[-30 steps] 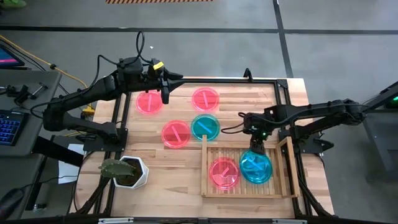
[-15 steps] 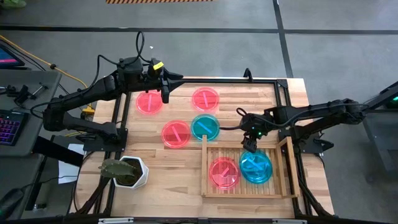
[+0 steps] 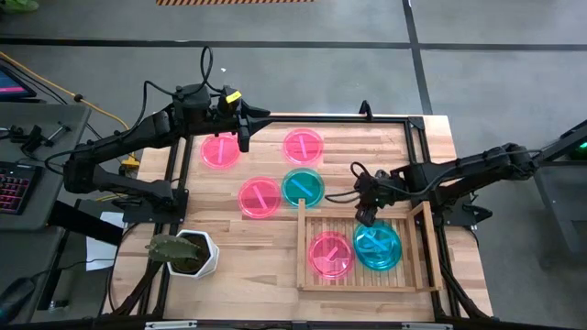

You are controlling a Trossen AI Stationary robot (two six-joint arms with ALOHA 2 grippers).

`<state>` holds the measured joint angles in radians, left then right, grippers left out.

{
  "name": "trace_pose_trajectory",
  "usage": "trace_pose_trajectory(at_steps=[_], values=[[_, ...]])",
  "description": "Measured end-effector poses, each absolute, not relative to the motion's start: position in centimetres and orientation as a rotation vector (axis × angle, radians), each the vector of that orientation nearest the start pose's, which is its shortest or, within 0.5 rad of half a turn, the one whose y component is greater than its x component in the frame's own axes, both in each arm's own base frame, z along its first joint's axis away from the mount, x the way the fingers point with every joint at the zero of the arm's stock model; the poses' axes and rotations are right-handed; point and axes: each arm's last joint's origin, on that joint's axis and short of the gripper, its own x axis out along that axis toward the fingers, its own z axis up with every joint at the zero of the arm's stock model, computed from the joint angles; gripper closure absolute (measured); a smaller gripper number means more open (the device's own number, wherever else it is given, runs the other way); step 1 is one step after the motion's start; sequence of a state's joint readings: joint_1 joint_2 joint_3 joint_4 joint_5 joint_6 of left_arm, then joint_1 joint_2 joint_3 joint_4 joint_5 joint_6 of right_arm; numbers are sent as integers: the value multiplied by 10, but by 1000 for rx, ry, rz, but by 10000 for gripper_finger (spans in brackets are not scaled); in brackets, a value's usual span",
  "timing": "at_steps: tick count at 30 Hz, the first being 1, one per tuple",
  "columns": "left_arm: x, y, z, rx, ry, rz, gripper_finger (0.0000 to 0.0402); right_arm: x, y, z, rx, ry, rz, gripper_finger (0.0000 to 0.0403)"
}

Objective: Place and stack plates onto a shelf
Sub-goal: Stack the blue plate on top of the blue plates on the shelf

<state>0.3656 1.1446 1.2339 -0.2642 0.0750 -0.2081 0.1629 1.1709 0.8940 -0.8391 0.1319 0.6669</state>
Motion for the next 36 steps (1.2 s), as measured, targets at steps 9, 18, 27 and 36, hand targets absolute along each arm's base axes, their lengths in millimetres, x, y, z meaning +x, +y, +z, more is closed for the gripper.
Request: trace_pose_trajectory(at_steps=[9, 18, 27, 36], values=[[229, 85, 409, -244, 141, 307, 280, 201, 45, 231, 522, 1070, -421, 390], [229, 85, 409, -245, 141, 307, 280, 193, 47, 203, 637, 1074, -507, 400], [229, 85, 409, -245, 140, 307, 280, 194, 44, 196, 693, 1065, -512, 402], [229, 85, 409, -247, 140, 307, 280, 196, 32, 190, 741, 1097, -606, 403]])
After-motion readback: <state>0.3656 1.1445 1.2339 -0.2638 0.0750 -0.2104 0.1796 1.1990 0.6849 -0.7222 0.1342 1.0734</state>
